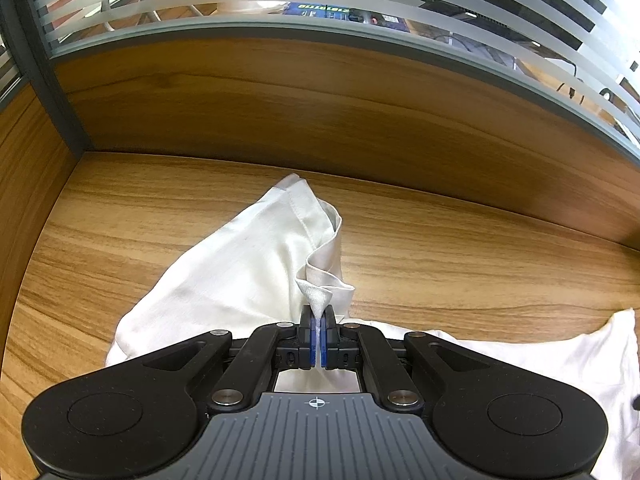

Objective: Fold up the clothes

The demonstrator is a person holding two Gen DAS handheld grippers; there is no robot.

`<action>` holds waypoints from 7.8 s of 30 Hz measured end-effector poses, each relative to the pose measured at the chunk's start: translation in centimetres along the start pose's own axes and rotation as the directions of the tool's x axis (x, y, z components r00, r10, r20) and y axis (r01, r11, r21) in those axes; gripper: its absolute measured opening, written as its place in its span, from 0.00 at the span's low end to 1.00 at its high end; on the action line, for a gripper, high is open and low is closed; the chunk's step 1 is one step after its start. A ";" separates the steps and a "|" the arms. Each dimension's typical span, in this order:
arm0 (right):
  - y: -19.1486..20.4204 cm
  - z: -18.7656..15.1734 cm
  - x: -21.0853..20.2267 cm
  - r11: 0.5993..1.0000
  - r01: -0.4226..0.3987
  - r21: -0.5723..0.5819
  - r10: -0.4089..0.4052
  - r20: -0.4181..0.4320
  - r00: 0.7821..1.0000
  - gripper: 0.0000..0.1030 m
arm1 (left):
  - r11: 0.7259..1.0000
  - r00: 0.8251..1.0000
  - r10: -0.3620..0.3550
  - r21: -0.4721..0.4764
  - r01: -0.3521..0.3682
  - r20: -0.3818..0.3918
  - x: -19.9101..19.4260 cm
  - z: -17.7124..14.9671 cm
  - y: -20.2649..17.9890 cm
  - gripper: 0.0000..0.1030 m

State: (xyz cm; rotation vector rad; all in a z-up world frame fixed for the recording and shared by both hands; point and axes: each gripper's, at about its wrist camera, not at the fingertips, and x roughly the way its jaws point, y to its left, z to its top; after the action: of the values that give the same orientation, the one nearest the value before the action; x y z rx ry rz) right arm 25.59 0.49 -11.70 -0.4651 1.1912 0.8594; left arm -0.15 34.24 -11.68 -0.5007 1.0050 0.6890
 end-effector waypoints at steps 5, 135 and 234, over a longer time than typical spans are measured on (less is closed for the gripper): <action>1.7 0.9 2.3 0.994 0.035 -0.101 -0.038 -0.024 0.999 0.30 | 1.000 1.000 0.002 -0.002 -0.002 0.005 -0.1 0.0 0.1 0.04; -2.2 -2.2 -3.2 0.998 0.051 0.031 -0.052 0.034 0.998 0.48 | 0.973 0.995 0.091 -0.214 -0.082 0.029 -7.4 -8.7 11.6 0.62; 0.0 -31.5 -10.9 0.997 -0.025 0.073 0.036 -0.153 0.988 0.56 | 0.979 0.978 0.205 0.015 -0.205 -0.046 -14.6 -27.8 10.7 0.52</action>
State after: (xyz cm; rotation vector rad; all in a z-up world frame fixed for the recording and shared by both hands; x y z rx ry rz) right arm 5.11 -25.75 -11.99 -0.4629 1.3703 0.8152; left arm -29.56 18.85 -12.10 -0.4085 1.1141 0.8588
